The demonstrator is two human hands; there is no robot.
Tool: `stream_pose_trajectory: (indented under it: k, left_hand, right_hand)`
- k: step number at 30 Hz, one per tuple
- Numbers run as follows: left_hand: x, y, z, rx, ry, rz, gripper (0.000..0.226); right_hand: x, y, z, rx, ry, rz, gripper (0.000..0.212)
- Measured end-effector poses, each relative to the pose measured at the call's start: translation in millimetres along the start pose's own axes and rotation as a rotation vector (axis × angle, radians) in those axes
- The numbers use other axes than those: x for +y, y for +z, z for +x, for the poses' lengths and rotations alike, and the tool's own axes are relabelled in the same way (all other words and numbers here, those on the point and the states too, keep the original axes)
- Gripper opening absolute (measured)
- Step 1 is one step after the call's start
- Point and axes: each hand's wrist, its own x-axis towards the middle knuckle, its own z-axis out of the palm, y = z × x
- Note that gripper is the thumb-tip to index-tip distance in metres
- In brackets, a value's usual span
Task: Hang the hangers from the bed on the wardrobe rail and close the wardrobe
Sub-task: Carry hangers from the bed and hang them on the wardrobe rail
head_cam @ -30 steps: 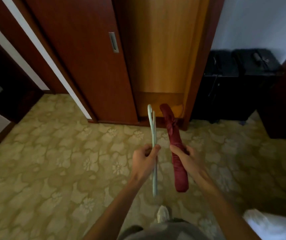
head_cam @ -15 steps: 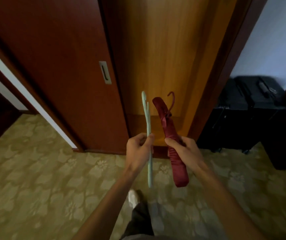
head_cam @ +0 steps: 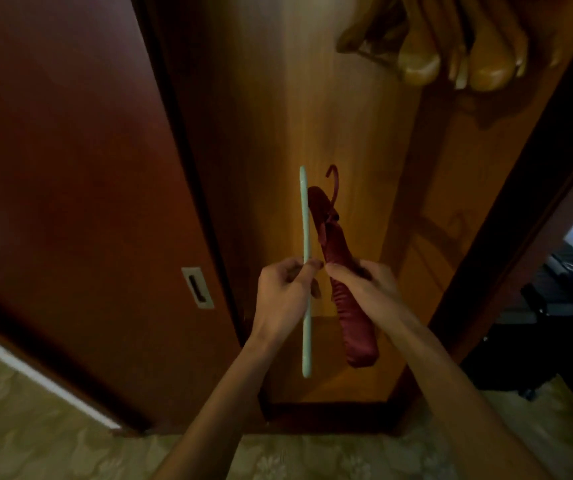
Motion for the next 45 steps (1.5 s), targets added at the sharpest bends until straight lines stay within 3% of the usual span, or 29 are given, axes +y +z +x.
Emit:
stream_pose_trajectory:
  k: [13,20,25,32,45]
  left_hand:
    - [100,6,216,0.153,0.2,-0.131,0.04]
    - [160,-1,299,0.15,0.238,-0.128,0.032]
    - [199,12,336,0.105,0.337,-0.138,0.029]
    - [234,35,369,0.018,0.326,-0.144,0.022]
    - [246,68,399,-0.022,0.341,-0.133,0.024]
  right_hand:
    - [-147,-23,204,-0.042,-0.205,-0.033,0.023]
    - [-217,-31,254,0.126,-0.322,0.004,0.024]
    - [-256,-45,271,0.257,-0.392,0.0,0.031]
    - [-290,-66,287,0.359,-0.389,0.055,0.034]
    - [-301,-95,302,0.329,-0.286,0.067,0.023]
